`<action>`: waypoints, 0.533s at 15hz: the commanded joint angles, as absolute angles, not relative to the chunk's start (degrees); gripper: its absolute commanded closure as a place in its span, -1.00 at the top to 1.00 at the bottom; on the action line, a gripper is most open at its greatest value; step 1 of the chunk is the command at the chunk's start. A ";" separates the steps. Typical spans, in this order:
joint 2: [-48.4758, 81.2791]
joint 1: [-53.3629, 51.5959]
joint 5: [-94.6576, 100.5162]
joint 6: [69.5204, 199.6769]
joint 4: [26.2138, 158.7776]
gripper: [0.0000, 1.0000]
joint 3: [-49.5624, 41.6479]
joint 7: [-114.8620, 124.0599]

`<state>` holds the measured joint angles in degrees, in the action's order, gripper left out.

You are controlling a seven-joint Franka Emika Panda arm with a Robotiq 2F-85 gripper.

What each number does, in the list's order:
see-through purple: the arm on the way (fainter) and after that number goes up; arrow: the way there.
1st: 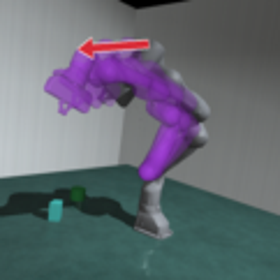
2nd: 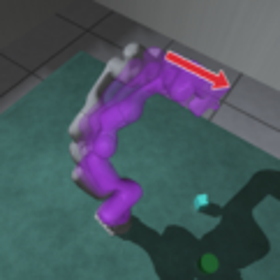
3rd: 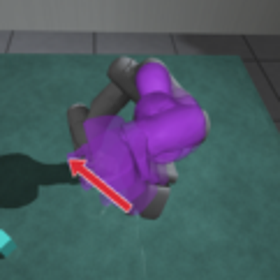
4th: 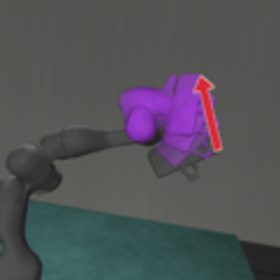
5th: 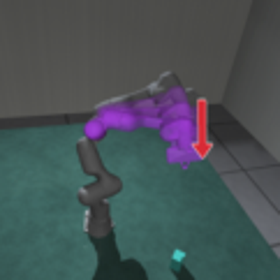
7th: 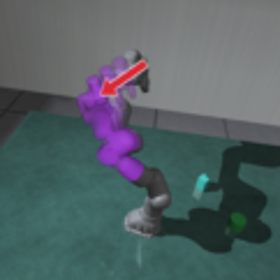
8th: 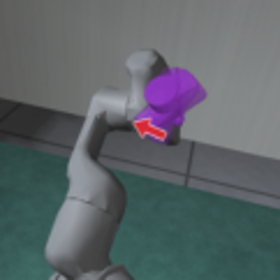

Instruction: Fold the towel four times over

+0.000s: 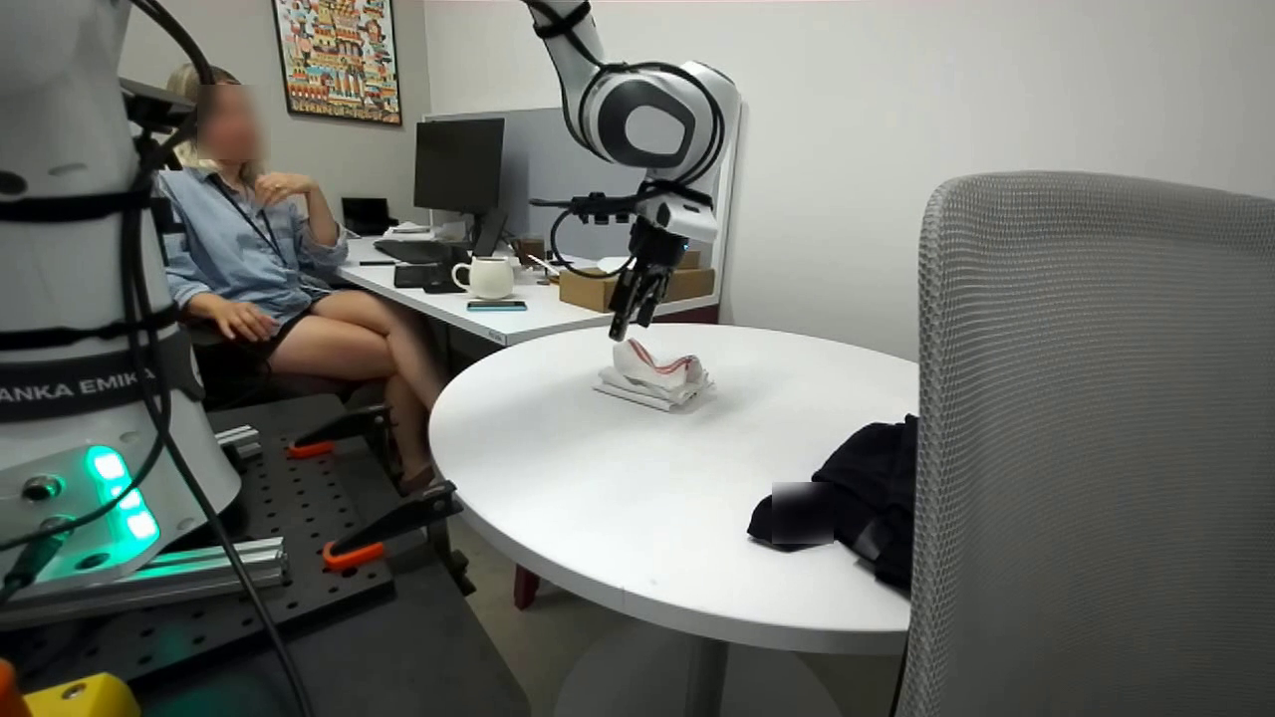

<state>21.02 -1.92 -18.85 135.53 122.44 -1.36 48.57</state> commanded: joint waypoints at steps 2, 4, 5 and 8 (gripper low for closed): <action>13.52 -2.80 -7.85 129.99 122.67 1.00 -4.41 47.79; 10.72 -2.56 -2.88 127.54 122.64 1.00 -4.39 45.78; 9.02 -2.25 -1.37 126.12 122.87 1.00 -3.93 43.48; 4.72 -1.62 -0.51 121.75 123.21 1.00 -2.78 35.67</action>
<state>9.53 -1.97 -2.16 126.20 122.21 -3.58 42.47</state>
